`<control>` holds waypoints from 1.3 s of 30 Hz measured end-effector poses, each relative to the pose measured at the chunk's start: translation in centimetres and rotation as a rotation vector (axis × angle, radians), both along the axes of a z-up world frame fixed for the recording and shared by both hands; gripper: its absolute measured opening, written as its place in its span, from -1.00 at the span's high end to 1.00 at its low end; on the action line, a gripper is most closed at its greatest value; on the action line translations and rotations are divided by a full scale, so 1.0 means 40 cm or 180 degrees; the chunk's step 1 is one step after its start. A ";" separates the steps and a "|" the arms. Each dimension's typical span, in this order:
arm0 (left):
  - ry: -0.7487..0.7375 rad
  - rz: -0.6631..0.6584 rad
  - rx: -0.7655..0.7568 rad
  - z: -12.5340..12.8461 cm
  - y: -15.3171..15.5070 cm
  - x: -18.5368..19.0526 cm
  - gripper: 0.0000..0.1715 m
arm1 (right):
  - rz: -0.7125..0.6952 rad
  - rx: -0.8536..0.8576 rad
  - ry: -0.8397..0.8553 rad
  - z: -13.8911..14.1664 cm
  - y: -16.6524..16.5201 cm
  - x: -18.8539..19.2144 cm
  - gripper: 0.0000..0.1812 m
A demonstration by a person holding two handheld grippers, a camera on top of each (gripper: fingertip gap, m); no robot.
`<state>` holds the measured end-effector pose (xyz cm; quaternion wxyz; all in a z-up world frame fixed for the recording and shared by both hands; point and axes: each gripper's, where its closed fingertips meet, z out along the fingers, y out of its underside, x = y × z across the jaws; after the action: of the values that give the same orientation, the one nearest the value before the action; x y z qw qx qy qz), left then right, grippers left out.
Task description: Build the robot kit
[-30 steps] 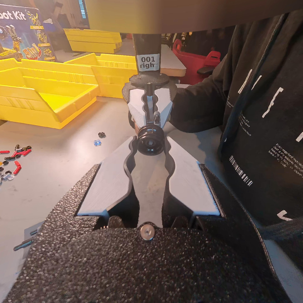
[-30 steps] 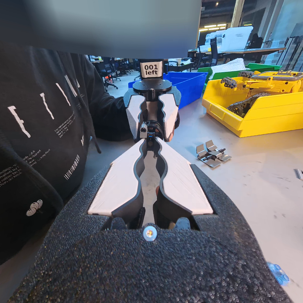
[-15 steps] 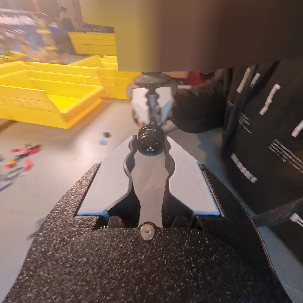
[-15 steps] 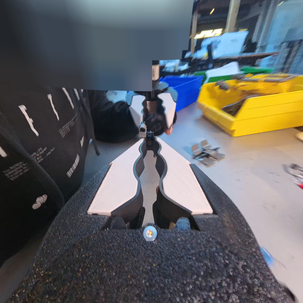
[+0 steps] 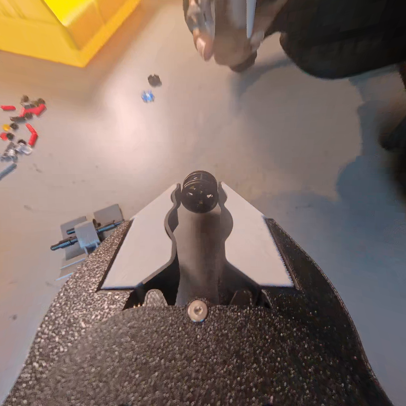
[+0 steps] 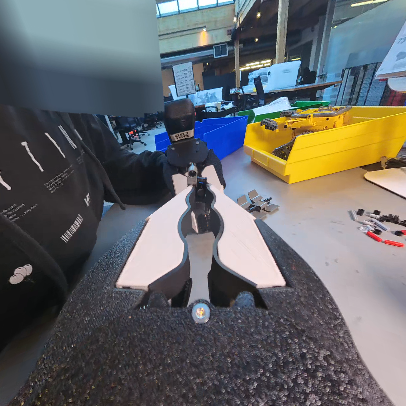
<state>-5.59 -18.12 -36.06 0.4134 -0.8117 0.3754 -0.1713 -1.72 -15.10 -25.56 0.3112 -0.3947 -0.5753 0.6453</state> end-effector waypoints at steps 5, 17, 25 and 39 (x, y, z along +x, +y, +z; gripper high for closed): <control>0.0022 -0.0025 -0.0131 -0.011 -0.012 0.009 0.49 | 0.0116 -0.0370 -0.0048 0.014 -0.021 -0.006 0.91; -0.2478 -0.0469 0.0259 0.325 -0.046 0.166 0.63 | 0.1011 -0.1584 0.0376 0.118 -0.128 0.009 0.91; -0.2517 -0.0286 0.0176 0.322 -0.034 0.148 0.83 | 0.0994 -0.1498 0.0361 0.112 -0.125 0.008 0.89; 0.1027 0.0855 0.1740 0.193 0.070 -0.017 0.83 | -0.0602 0.0547 -0.0481 -0.047 -0.020 -0.066 0.21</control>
<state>-6.28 -15.30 -28.33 0.5697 -0.7297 0.3578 0.1222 -4.37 -15.92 -27.42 0.3590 -0.4666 -0.6105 0.5298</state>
